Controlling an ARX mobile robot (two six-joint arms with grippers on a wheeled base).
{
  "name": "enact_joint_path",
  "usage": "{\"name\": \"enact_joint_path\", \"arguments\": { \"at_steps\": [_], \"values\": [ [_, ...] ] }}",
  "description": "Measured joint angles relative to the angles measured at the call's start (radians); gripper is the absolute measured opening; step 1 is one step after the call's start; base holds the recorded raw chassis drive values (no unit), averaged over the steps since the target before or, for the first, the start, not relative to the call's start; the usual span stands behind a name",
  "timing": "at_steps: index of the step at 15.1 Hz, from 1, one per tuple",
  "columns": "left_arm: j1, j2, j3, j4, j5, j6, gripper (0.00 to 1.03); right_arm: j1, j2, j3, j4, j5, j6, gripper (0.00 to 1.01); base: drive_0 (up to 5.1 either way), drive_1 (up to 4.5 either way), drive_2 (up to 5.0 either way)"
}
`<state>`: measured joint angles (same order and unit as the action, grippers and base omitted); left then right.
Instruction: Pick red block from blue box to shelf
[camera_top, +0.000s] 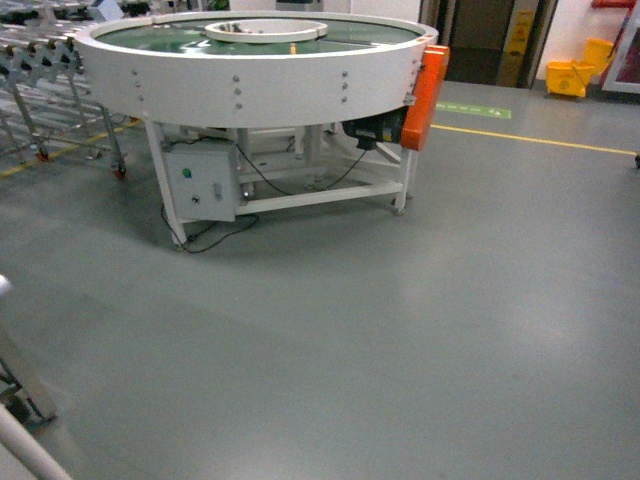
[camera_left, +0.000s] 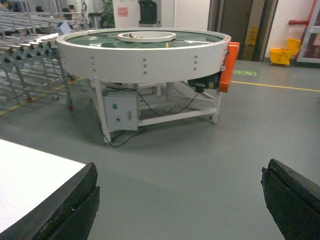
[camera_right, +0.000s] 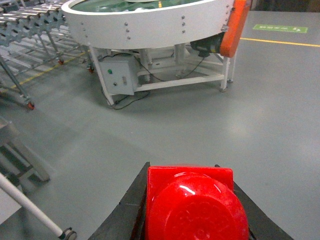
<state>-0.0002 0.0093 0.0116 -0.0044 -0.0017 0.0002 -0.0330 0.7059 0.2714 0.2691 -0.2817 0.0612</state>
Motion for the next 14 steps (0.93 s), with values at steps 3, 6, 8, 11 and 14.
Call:
{"name": "enact_joint_path", "arguments": {
  "at_steps": [3, 6, 8, 11, 14],
  "values": [
    [0.0, 0.0, 0.0, -0.002, 0.0, 0.0, 0.98, 0.0, 0.001, 0.0, 0.001, 0.0, 0.0, 0.27, 2.4, -1.67, -5.4],
    [0.0, 0.0, 0.0, 0.002, 0.001, 0.0, 0.98, 0.0, 0.0, 0.0, 0.002, 0.001, 0.0, 0.27, 1.9, -1.4, -5.6],
    [0.0, 0.0, 0.0, 0.0, 0.001, 0.0, 0.98, 0.0, 0.0, 0.0, 0.001, 0.001, 0.001, 0.27, 1.9, -1.4, -5.6],
    [0.0, 0.0, 0.0, 0.0, 0.002, 0.0, 0.98, 0.0, 0.0, 0.0, 0.0, 0.001, 0.001, 0.27, 1.9, -1.4, -5.6],
    [0.0, 0.0, 0.0, -0.001, 0.003, 0.0, 0.98, 0.0, 0.001, 0.0, 0.0, 0.001, 0.001, 0.27, 1.9, -1.4, -5.6]
  ]
}}
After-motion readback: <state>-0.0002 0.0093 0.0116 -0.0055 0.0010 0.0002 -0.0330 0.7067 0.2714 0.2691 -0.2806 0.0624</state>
